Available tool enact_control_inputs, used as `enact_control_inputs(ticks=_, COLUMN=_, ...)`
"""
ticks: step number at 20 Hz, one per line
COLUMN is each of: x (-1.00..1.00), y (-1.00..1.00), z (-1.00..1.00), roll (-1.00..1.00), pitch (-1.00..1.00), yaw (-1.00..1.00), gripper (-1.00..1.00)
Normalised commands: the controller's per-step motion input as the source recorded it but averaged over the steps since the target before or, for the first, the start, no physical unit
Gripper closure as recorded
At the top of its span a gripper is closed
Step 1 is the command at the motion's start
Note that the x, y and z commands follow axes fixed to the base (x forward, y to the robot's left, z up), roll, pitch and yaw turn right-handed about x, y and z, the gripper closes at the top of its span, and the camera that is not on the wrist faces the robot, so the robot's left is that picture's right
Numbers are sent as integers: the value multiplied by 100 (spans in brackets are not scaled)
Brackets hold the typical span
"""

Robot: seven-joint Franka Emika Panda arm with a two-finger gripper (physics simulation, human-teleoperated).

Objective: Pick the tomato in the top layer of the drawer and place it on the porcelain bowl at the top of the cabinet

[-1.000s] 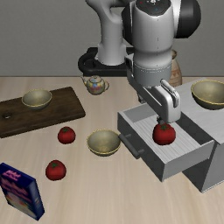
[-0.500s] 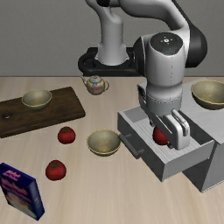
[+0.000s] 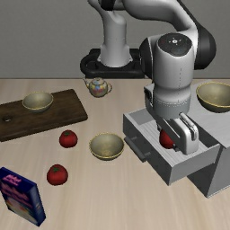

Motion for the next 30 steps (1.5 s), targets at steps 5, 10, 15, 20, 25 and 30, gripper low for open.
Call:
enact_control_inputs(ticks=5, x=0, y=0, z=40, roll=0, pitch=0, yaw=0, gripper=100)
enact_control_inputs(ticks=10, x=0, y=0, z=100, roll=0, pitch=0, yaw=0, gripper=100)
enact_control_inputs(ticks=15, x=-20, y=0, z=80, roll=0, pitch=0, yaw=0, gripper=100)
enact_control_inputs(ticks=20, x=-80, y=20, z=0, roll=0, pitch=0, yaw=0, gripper=100)
enact_control_inputs(ticks=25, x=0, y=100, z=0, roll=0, pitch=0, yaw=0, gripper=100)
enact_control_inputs(ticks=30, x=-20, y=80, z=0, roll=0, pitch=0, yaw=0, gripper=100)
